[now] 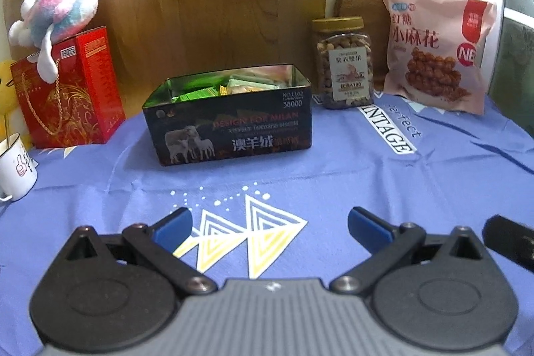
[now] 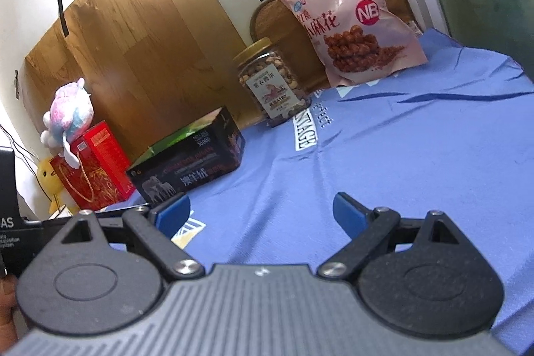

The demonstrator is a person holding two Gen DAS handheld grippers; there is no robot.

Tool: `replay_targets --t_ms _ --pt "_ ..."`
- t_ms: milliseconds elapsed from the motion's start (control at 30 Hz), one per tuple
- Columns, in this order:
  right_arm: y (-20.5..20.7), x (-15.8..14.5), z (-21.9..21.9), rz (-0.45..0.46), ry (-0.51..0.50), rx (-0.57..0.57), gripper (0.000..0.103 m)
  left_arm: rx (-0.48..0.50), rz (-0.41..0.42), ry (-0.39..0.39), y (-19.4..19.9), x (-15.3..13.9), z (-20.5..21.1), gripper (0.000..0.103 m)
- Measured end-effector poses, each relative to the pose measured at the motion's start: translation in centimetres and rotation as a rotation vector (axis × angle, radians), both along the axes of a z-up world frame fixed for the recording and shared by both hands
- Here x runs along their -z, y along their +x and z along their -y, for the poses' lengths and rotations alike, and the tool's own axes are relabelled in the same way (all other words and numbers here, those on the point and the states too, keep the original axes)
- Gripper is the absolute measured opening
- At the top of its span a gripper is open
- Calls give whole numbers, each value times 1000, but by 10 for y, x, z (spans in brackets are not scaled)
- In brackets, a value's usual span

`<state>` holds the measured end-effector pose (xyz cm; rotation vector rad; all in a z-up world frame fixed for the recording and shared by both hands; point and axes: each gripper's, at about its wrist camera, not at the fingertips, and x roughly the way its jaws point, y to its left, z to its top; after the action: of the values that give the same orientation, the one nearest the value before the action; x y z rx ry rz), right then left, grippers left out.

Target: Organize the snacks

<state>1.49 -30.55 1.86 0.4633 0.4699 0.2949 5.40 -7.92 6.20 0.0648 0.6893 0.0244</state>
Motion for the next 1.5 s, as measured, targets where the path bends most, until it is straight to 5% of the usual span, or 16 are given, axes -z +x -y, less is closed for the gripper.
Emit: replay_targets --t_ms 600,1000,1500 --pt "4 -7 -9 9 -43 -40 94 -13 14 -7 -7 -10 -9 103" --pt "12 -9 -28 6 -55 -93 94 -4 -63 -27 -7 -2 -25 103" --pt "12 -3 -31 -9 -23 -116 94 -24 -89 47 -10 4 -23 103"
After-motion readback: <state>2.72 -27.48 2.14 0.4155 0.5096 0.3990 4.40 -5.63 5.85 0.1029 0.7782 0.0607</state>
